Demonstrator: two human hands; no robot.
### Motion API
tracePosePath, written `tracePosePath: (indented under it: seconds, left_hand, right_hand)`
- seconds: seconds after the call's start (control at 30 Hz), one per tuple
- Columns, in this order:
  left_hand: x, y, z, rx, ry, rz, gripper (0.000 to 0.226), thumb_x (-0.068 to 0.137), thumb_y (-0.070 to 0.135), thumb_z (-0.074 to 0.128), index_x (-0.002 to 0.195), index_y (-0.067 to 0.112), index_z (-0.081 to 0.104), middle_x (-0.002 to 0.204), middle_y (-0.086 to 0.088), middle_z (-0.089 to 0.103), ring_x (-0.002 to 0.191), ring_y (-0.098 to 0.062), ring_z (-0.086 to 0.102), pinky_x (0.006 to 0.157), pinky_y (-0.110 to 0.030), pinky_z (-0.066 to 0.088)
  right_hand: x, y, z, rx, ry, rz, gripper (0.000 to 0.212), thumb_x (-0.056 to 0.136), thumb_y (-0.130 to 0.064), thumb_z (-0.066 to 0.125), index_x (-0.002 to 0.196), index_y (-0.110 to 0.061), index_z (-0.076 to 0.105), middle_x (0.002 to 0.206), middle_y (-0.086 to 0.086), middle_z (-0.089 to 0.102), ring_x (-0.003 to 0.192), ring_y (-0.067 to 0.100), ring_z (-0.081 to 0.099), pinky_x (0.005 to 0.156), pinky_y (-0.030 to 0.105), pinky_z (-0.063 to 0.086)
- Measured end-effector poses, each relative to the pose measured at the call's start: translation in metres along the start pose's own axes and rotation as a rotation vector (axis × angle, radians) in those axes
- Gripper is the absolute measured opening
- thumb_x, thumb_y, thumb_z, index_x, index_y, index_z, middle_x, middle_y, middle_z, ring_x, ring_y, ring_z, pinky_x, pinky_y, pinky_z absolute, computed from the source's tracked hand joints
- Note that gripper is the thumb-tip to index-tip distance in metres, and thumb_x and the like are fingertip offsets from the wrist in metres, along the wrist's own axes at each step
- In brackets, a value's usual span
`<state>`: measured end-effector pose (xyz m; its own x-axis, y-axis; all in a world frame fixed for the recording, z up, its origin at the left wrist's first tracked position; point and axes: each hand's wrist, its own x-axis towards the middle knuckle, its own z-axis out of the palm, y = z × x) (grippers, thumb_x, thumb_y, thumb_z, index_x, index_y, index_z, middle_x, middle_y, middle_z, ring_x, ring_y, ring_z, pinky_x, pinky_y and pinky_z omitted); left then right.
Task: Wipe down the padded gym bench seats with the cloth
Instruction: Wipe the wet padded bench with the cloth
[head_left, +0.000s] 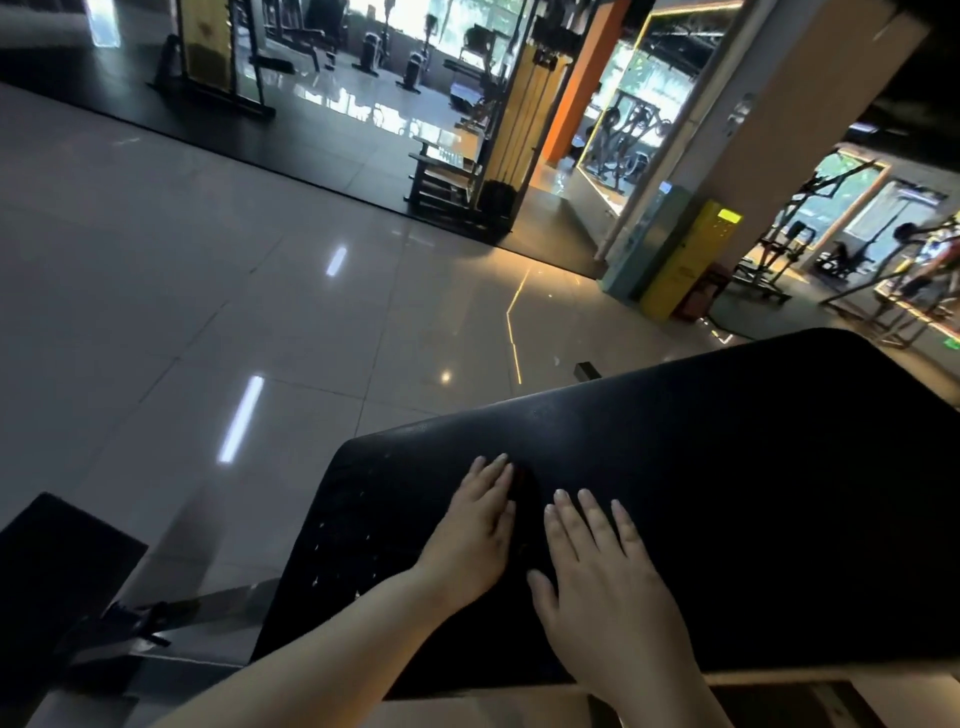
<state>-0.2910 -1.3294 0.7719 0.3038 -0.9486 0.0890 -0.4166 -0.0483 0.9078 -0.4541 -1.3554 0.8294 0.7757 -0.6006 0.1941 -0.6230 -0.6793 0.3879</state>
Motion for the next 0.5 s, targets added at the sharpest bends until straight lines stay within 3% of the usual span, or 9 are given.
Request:
tracePosePath:
  seconds: [0.17,0.3,0.4,0.5]
  left_hand:
    - [-0.048,-0.014,-0.002,0.019,-0.055,0.185,0.053,0.105,0.022,0.041,0.151,0.044,0.027,0.156,0.035,0.015,0.147,0.011,-0.007,0.121,-0.022,0.001]
    - [-0.044,-0.049,-0.015,0.005,0.083,-0.033,0.055,0.104,0.017,0.042,0.153,0.037,0.027,0.161,0.024,0.015,0.149,0.005,-0.004,0.126,-0.035,0.007]
    - [-0.002,-0.033,-0.012,0.085,0.138,-0.183,0.057,0.105,0.021,0.040,0.158,0.022,0.019,0.166,0.008,0.009,0.152,-0.008,-0.007,0.124,-0.033,0.002]
    - [0.029,0.001,0.007,0.098,0.134,-0.076,0.057,0.106,0.023,0.038,0.158,0.019,0.016,0.164,0.012,0.007,0.152,-0.009,-0.010,0.124,-0.030,0.001]
  right_hand:
    - [-0.003,-0.005,-0.003,-0.005,-0.021,0.014,0.069,0.089,-0.046,0.037,0.134,0.002,0.058,0.144,0.018,0.054,0.136,0.034,0.050,0.111,0.056,0.027]
    - [-0.001,-0.007,-0.002,-0.004,-0.043,0.029,0.069,0.091,-0.047,0.039,0.138,0.001,0.054,0.148,0.017,0.049,0.141,0.032,0.045,0.112,0.058,0.027]
    - [-0.002,-0.005,0.001,0.007,-0.038,0.022,0.069,0.091,-0.048,0.041,0.137,0.000,0.056,0.148,0.017,0.050,0.141,0.032,0.043,0.111,0.059,0.026]
    - [-0.001,-0.006,-0.002,0.022,-0.011,0.054,0.074,0.090,-0.049,0.040,0.142,0.002,0.049,0.153,0.022,0.042,0.146,0.035,0.033,0.113,0.062,0.025]
